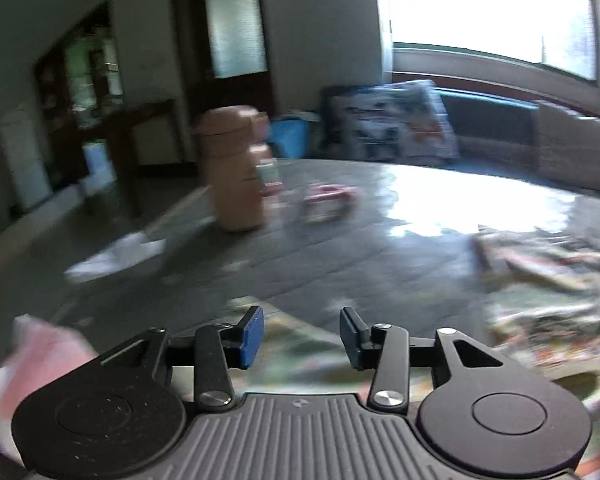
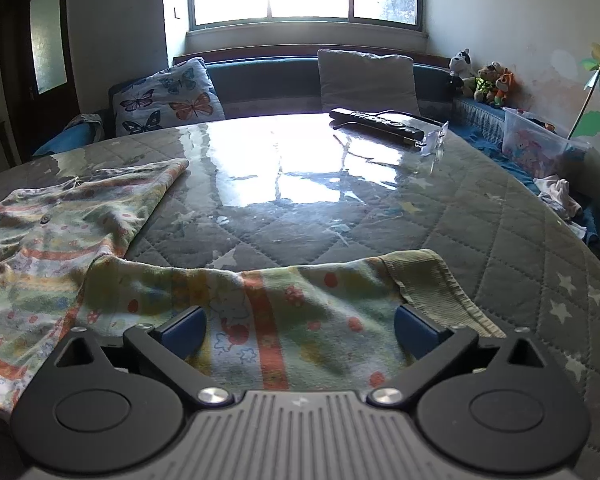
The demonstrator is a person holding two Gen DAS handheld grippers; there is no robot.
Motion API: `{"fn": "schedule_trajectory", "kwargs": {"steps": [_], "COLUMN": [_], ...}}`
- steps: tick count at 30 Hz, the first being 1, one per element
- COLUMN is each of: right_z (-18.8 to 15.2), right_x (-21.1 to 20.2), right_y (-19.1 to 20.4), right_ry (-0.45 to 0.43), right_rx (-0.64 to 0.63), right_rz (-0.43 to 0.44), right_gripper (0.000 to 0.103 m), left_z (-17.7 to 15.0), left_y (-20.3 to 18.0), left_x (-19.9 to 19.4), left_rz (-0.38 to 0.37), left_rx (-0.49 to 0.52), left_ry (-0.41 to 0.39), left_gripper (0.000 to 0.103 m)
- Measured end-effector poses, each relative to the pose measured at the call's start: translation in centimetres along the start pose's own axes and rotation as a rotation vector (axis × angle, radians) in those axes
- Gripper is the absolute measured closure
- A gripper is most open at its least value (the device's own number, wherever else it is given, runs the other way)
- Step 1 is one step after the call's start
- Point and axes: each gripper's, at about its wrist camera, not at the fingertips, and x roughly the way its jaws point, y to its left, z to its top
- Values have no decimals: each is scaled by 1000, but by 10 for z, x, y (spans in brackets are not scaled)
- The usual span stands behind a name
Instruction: Fold clothes
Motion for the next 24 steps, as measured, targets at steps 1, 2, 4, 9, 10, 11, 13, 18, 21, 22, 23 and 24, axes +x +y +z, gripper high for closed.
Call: {"fn": "schedule_trajectory", "kwargs": {"steps": [1,2,4,9,10,11,13,18,21,22,23,24], "right_z": [0,0,0,0,0,0,0,0,0,0,0,0], "right_x": [0,0,0,0,0,0,0,1,1,1,1,2], "right_y": [0,-1,-1,-1,-1,0,0,2,2,2,2,2], "right_ry": [0,0,-2,-1,0,1,3,9,10,10,11,11], "right_rx": [2,5,8,10,9,7,3,-8,-10,-11,-12,-13], "right_rz": [1,2,5,6,5,4,1,-3,-3,-3,-4,-4], "right_gripper": [0,0,0,0,0,0,0,0,0,0,0,0], "left_z": [3,6,11,24,28,31,34,41,43,44,45,46], "left_y": [-10,-22,-49,-101,-108,-115,-125,-136,-138,-139,-139,-139], "left_x": [4,8,18,53,61,68,83,113,126,129,133,137], "left_rz": [-35,-59,-85,-120,-125,-129,-117,-98,-78,-73,-64,-62], "left_rx": [14,35,95,182,191,202,226,249,259,260,262,257], "left_ry": [12,20,24,45,46,46,49,64,64,63,61,55], "left_gripper": [50,49,44,38,38,38,37,37,35,34,33,28]}}
